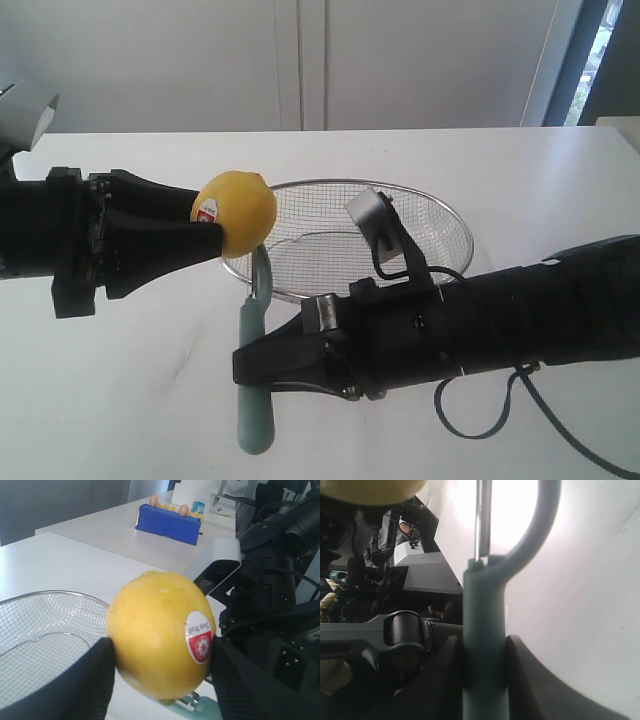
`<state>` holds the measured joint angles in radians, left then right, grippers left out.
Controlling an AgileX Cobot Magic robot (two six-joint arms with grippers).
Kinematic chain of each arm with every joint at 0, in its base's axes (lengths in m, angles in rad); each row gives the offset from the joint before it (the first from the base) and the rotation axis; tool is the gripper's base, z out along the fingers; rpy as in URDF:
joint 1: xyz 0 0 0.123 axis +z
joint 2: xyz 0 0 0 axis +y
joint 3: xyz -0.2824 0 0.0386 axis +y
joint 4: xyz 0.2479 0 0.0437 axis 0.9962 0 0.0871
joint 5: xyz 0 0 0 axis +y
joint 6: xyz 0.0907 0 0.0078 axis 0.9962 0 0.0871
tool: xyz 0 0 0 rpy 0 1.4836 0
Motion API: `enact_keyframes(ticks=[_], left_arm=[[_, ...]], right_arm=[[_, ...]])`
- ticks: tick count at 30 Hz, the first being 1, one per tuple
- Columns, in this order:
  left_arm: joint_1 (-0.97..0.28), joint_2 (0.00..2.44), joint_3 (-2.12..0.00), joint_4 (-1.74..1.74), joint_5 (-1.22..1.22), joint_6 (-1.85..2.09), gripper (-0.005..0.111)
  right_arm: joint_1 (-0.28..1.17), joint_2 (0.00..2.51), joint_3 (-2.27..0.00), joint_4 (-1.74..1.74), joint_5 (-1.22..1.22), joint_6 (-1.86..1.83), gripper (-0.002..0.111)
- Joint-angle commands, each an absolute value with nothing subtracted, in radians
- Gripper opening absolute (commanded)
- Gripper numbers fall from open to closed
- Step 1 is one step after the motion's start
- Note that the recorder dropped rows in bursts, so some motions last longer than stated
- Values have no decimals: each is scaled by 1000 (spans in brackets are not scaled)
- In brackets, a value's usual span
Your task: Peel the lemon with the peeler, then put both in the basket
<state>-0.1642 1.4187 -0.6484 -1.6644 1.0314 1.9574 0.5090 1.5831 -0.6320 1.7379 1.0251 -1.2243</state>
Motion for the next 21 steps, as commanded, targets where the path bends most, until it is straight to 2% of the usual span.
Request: enact_keyframes(ticks=[1,21], left_arm=[[-160,1415,-653,-1675,1065,2118,0],[-160,1415,-653,-1666,1046,2118,0]], right_arm=[[494,1582,-639,1744,1026,-1225,0],[467,1500,-639,1744,982,-1204,0]])
